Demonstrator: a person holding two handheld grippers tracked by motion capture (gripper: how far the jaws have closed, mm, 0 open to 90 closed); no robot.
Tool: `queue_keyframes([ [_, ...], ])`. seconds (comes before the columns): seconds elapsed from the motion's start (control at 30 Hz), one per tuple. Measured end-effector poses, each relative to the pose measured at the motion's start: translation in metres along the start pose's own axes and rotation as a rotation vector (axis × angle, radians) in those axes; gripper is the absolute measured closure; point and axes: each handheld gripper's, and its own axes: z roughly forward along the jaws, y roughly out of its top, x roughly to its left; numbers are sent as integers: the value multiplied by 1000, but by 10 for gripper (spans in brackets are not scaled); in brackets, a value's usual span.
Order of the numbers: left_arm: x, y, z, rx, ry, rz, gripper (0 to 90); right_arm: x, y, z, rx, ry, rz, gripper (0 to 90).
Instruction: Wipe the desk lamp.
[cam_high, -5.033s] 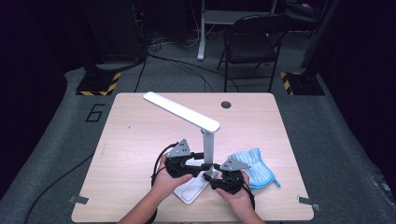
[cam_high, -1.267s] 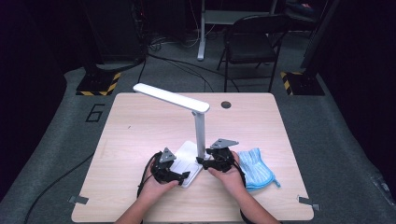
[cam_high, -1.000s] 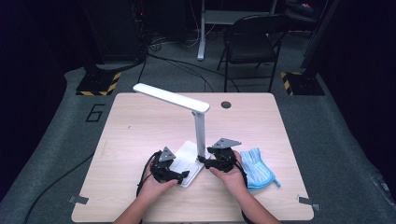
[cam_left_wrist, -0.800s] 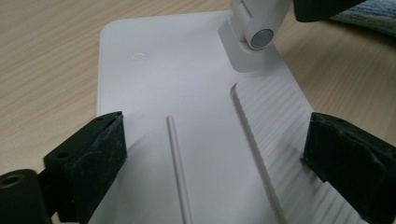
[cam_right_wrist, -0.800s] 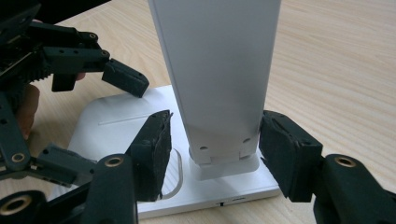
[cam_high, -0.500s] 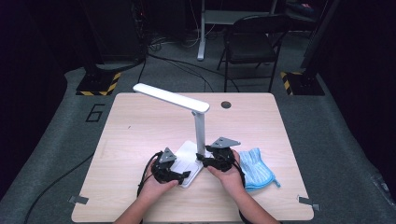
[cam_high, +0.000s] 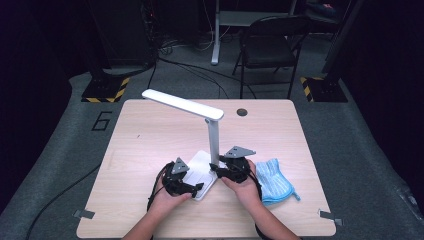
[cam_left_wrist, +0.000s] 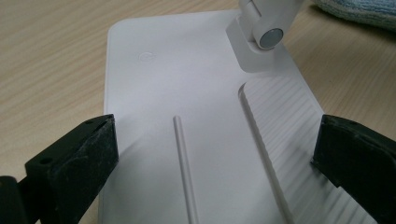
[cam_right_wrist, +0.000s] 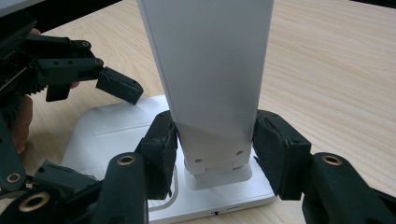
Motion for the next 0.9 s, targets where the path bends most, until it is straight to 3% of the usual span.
queue_keyframes([
  [0.2, 6, -3, -4, -6, -7, -1, 5, -3, -1, 1, -10, 14, -1, 495],
  [0.3, 11, -3, -9, -7, -29, -23, 53, -3, -1, 1, -10, 14, 1, 494],
  [0.37, 15, -3, -12, -25, -13, -34, 64, -3, -1, 1, -9, 12, 5, 493],
  [0.43, 18, -3, -12, -19, -11, -63, 64, -3, -1, 1, -12, 7, 7, 492],
  [0.5, 20, -5, -10, 0, 12, -61, 63, -3, 0, 1, -6, 15, 14, 490],
  [0.6, 22, -7, -6, 15, 4, -63, 56, -2, 0, 1, -2, 13, 21, 490],
  [0.8, 23, -10, -3, 4, -41, -114, 61, -3, 1, 3, -4, 17, 22, 499],
  [0.9, 20, -9, -2, 9, -44, -101, 62, -4, 2, 4, -4, 16, 17, 505],
])
